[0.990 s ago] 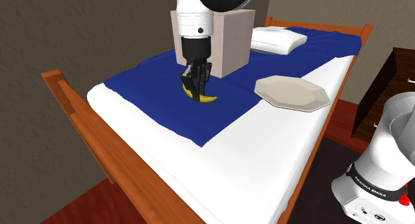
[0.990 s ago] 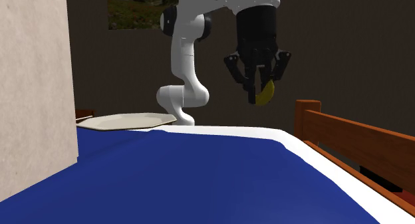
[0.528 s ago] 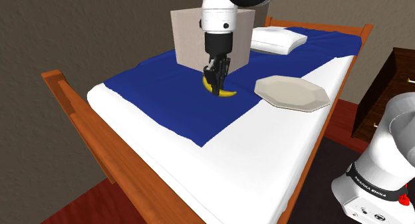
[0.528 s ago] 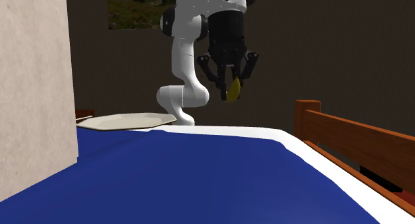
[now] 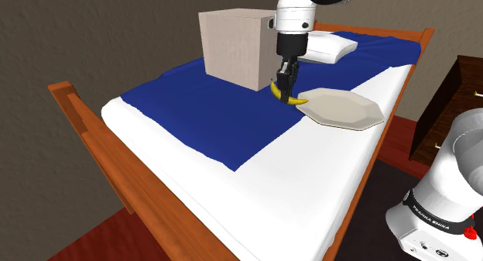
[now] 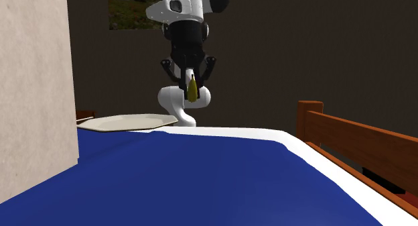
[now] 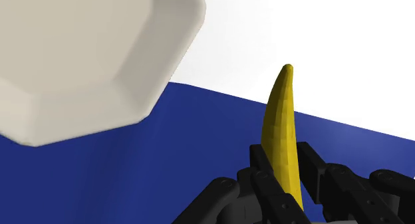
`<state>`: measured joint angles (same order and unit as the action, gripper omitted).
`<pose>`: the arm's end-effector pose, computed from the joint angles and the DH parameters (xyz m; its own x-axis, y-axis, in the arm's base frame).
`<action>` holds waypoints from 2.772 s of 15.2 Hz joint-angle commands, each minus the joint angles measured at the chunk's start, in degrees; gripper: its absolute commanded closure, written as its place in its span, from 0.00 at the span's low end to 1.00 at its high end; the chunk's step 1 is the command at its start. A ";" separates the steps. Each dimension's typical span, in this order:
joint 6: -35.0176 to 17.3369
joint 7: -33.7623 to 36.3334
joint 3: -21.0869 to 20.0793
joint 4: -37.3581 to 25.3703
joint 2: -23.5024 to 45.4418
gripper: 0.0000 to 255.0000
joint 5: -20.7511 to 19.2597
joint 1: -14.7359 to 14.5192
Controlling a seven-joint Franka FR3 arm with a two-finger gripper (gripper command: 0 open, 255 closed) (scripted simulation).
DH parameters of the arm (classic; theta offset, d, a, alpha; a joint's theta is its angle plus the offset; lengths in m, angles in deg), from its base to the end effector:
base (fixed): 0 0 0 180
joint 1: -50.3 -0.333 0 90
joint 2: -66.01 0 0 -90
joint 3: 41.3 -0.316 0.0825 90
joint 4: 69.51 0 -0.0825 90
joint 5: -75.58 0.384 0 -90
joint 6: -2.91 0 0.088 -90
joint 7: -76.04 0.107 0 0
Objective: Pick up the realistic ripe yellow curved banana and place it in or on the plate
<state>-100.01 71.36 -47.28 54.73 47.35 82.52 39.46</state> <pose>0.4292 0.1445 0.5236 0.9416 0.3340 -0.0418 0.3296 -0.9401 -0.0869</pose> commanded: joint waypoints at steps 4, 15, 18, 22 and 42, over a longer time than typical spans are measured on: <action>1.03 -5.96 4.25 6.08 -6.53 1.00 -1.53 2.26; 4.23 -19.72 15.11 13.15 -16.09 1.00 -8.60 8.73; 3.03 -21.54 16.69 14.97 -16.71 1.00 -9.77 9.63; -0.13 -21.67 16.94 17.86 -16.43 1.00 -9.93 9.72; -5.34 -21.92 17.40 22.13 -15.47 0.00 -10.17 9.83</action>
<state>-105.35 49.45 -29.87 76.87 31.88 72.35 49.29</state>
